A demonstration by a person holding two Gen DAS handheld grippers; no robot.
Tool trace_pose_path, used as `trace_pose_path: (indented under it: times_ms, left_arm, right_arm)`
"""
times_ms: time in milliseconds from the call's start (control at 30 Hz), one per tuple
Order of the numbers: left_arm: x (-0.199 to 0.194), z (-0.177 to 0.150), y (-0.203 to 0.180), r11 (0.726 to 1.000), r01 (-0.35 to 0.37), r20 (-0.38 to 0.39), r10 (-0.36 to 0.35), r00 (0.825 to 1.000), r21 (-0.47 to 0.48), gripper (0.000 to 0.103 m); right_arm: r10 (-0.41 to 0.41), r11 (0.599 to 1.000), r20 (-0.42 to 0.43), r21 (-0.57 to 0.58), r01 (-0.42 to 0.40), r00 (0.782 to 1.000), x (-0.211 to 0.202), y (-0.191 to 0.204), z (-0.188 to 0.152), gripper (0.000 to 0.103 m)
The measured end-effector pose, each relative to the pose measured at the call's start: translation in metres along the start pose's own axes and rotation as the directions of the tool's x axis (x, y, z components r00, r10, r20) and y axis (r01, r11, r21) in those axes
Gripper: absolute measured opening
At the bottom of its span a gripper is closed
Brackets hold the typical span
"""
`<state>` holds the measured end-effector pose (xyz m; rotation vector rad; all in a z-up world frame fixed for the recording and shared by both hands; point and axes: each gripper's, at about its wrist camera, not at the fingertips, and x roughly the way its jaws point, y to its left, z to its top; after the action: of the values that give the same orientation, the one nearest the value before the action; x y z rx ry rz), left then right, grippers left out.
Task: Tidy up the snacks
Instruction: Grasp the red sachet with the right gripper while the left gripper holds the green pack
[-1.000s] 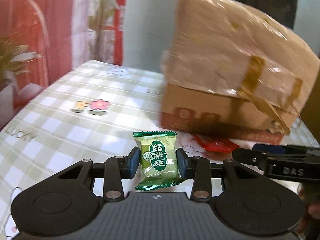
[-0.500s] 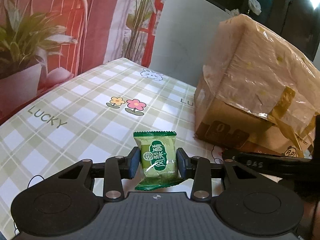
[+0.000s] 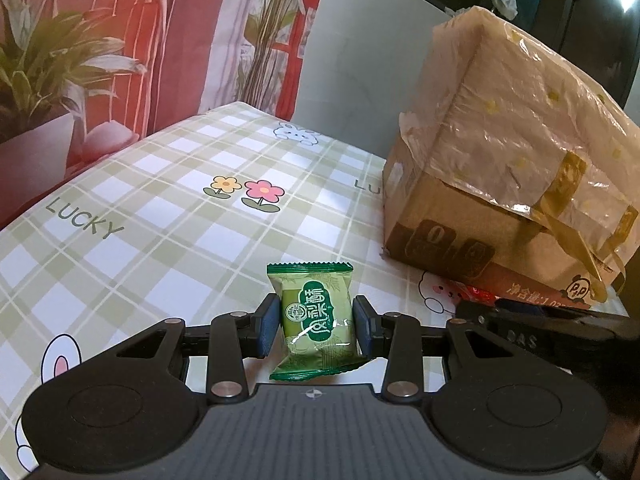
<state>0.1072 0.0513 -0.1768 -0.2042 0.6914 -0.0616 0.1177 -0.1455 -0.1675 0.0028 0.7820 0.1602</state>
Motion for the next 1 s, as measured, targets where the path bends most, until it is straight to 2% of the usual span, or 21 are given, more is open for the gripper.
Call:
trace_pose_path:
  times_ms: [167, 333, 500, 633, 867, 1000]
  left_arm:
    - [0.002, -0.001, -0.001, 1.000, -0.001, -0.014, 0.001, 1.000, 0.010, 0.042]
    - [0.002, -0.004, -0.008, 0.999, 0.004, -0.022, -0.003, 1.000, 0.037, 0.042]
    - [-0.004, -0.004, -0.017, 0.997, 0.014, 0.001, -0.014, 1.000, 0.075, 0.042]
    - [-0.010, -0.004, -0.023, 0.995, 0.002, 0.013, -0.003, 1.000, 0.095, 0.042]
    - [-0.027, 0.012, -0.025, 0.995, -0.027, 0.059, 0.022, 0.998, 0.100, 0.042]
    - [-0.044, 0.038, -0.025, 0.996, -0.043, 0.119, 0.032, 0.992, 0.084, 0.042]
  right_arm:
    - [0.024, 0.999, 0.015, -0.036, -0.023, 1.000, -0.018, -0.001, -0.021, 0.042]
    - [0.055, 0.998, 0.030, 0.007, -0.055, 0.998, -0.038, -0.014, -0.031, 0.037]
    - [0.082, 0.996, 0.061, 0.035, -0.084, 0.995, -0.051, -0.020, -0.031, 0.036]
    - [0.112, 0.993, 0.097, 0.014, -0.114, 0.989, -0.060, -0.021, -0.028, 0.036]
    - [0.206, 0.977, 0.164, -0.099, -0.192, 0.965, -0.076, -0.005, -0.020, 0.036]
    - [0.250, 0.964, 0.241, -0.153, -0.217, 0.938, -0.095, -0.002, -0.005, 0.036]
